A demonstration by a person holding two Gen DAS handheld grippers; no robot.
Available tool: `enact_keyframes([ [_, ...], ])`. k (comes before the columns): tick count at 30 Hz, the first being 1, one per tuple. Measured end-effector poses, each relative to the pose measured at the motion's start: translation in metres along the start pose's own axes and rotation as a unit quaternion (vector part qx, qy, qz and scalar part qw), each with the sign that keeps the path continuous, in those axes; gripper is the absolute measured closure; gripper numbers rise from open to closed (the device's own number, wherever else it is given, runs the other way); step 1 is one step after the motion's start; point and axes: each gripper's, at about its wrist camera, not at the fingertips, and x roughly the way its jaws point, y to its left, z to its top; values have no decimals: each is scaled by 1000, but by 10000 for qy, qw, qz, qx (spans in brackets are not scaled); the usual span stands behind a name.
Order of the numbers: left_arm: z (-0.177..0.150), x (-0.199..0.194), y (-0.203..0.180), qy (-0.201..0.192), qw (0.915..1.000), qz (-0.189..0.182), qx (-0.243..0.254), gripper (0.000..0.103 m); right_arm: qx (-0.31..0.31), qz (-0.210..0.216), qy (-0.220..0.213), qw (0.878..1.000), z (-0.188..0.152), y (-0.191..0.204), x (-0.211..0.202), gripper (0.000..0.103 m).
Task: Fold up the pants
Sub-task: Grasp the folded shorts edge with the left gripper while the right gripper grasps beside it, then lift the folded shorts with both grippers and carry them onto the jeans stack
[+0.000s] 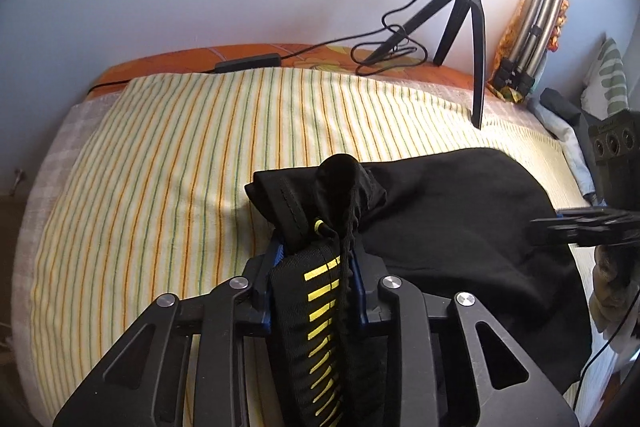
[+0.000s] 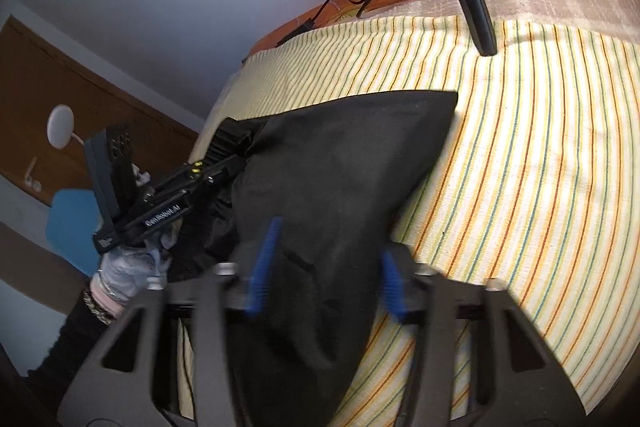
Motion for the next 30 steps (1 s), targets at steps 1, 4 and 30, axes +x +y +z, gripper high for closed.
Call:
enact_keyframes([
  [1,0,-3,1,-47,10000,-18,-40,79,-2,-77,22,10000,0,1,1,91],
  [4,-1,-12,-1,-185,9998,-11,-38,80,-33,-105,-119,9999,-3,5,-2,92],
  [30,21,-48,-59,-371,9985,-408,-40,84,-277,-753,-519,9954,-20,18,-83,97],
])
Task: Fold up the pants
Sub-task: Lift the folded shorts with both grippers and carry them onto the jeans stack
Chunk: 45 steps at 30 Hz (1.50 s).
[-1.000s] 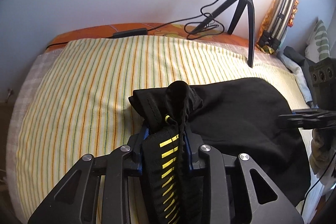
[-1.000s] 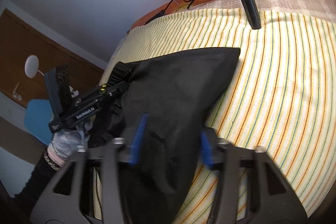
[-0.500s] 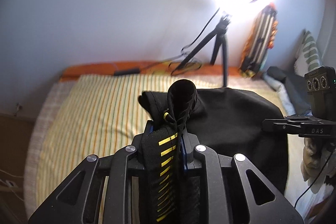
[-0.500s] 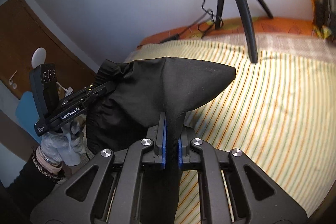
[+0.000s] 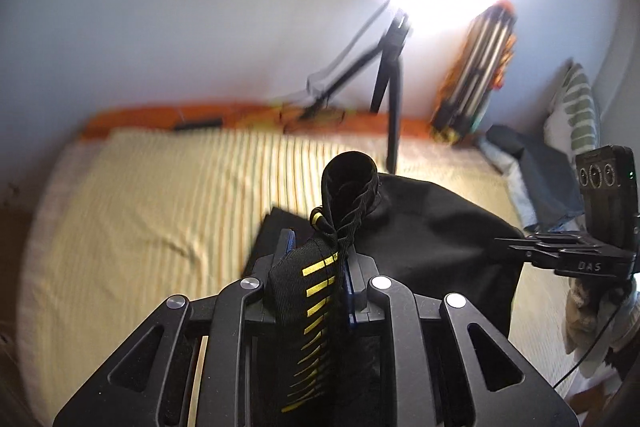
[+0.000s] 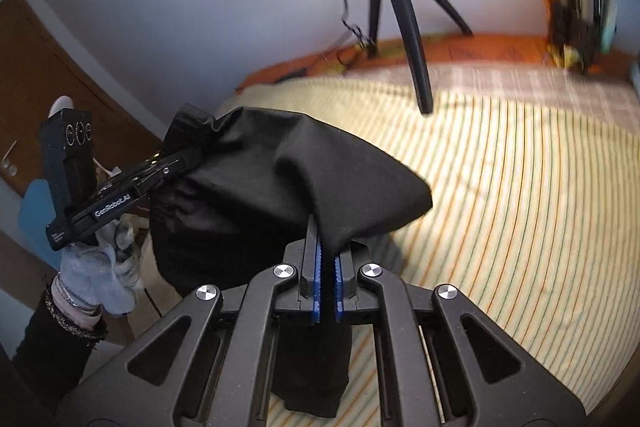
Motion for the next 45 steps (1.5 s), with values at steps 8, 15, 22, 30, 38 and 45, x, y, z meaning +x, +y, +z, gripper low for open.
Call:
enact_keyframes([
  [8,-11,53,22,703,9974,46,-177,63,1233,-46,526,9910,-12,-69,29,41],
  [15,-7,67,33,907,9957,38,-182,49,1833,908,278,9785,-2,-97,38,38],
  [22,3,87,9,889,9950,173,427,53,1000,479,471,9927,7,-59,49,57],
  [30,-1,72,-2,520,9961,296,648,91,407,171,214,9988,6,-25,46,89],
  [38,1,15,-25,-228,9964,308,758,91,-566,-224,-338,9976,2,27,3,91],
  [45,21,-34,-58,-875,9924,71,860,91,-1068,-424,-849,9897,1,52,-59,91],
])
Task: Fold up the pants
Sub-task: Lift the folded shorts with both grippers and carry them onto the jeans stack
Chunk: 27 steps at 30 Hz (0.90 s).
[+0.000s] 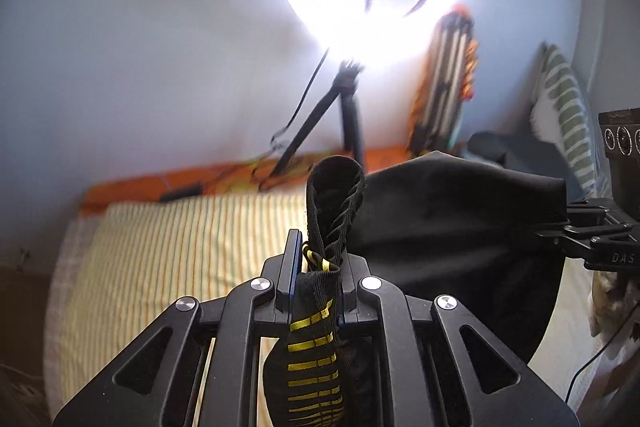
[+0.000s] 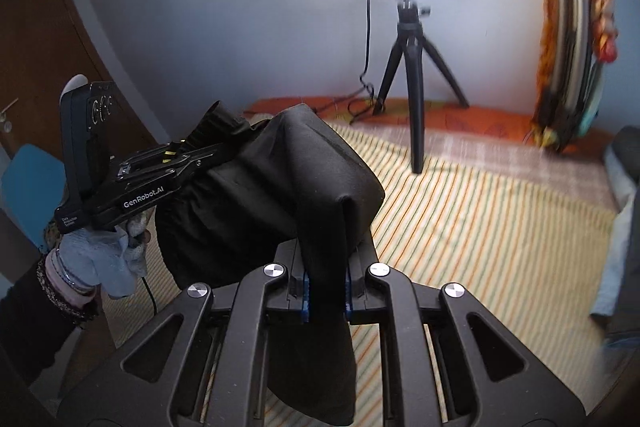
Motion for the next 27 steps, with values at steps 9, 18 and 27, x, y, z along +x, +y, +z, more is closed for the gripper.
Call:
enact_keyframes([
  [9,42,-11,-56,-719,9965,-416,-93,91,-327,-333,-421,9980,33,-20,-94,91],
  [18,73,26,-132,-948,9911,-907,-206,91,-326,-367,-485,9976,58,-88,-159,91],
  [27,106,86,-235,-866,9858,-1436,30,91,20,-966,-355,9947,52,-195,-207,92],
])
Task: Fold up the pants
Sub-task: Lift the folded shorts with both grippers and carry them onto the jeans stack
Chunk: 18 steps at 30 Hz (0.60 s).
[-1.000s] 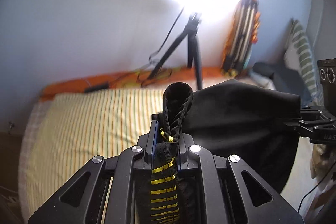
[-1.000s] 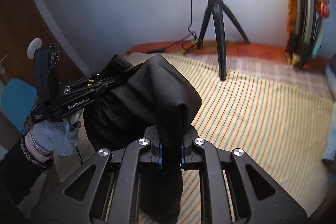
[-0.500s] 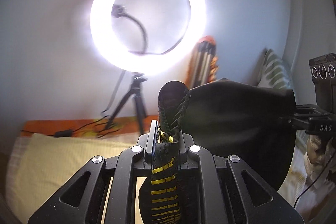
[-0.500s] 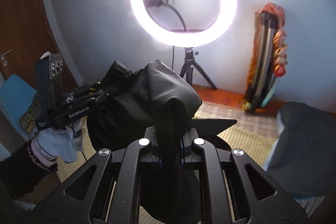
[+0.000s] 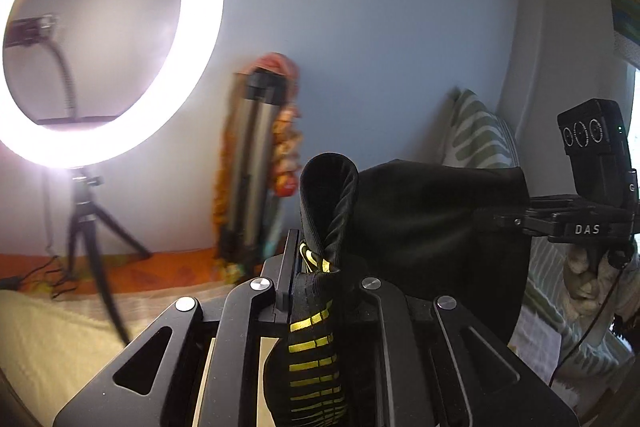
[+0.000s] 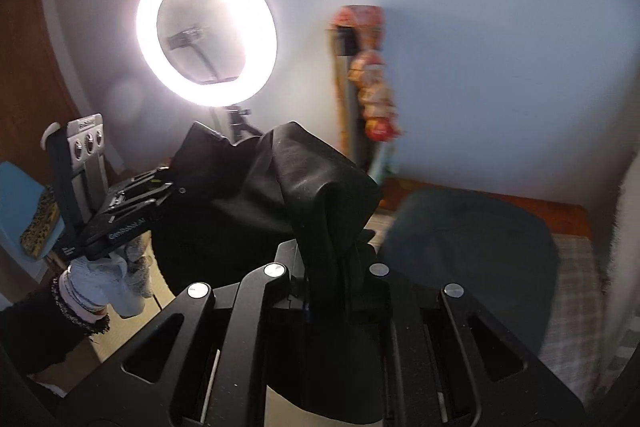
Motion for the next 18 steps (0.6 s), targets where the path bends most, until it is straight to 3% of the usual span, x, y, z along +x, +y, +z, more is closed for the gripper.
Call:
enact_keyframes([
  [8,1,97,-63,504,9979,-169,380,91,493,-472,177,9975,-12,-104,-3,92],
  [14,4,142,-62,780,9967,-144,170,91,573,-657,317,9957,-18,-152,24,92],
  [18,6,163,-70,916,9952,1,343,90,737,-741,337,9940,-28,-174,35,92],
])
